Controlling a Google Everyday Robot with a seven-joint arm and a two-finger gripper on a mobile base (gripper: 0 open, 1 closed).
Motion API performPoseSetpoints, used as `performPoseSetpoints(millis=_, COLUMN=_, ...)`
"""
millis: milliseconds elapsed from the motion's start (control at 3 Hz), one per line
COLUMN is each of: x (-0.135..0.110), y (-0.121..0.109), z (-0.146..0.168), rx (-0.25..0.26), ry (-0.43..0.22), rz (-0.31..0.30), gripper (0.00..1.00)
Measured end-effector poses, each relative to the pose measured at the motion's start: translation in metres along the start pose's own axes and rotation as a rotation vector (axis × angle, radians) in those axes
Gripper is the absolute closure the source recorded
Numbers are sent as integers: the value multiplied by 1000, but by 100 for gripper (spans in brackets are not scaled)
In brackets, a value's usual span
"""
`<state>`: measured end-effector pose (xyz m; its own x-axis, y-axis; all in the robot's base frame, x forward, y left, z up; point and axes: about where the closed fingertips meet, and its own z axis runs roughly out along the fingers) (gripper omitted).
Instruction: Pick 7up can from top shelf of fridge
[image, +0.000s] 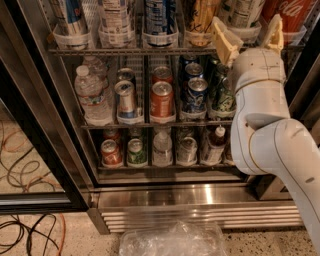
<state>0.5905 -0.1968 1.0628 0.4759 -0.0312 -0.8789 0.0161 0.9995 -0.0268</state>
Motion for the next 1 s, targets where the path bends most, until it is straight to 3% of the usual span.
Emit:
performPoseSetpoints(millis=333, x=0, y=0, z=0, rx=0, ry=0, rz=0, gripper=16)
performPoseSetpoints(millis=1000, x=0, y=0, z=0, rx=0, ry=0, rz=0, gripper=52)
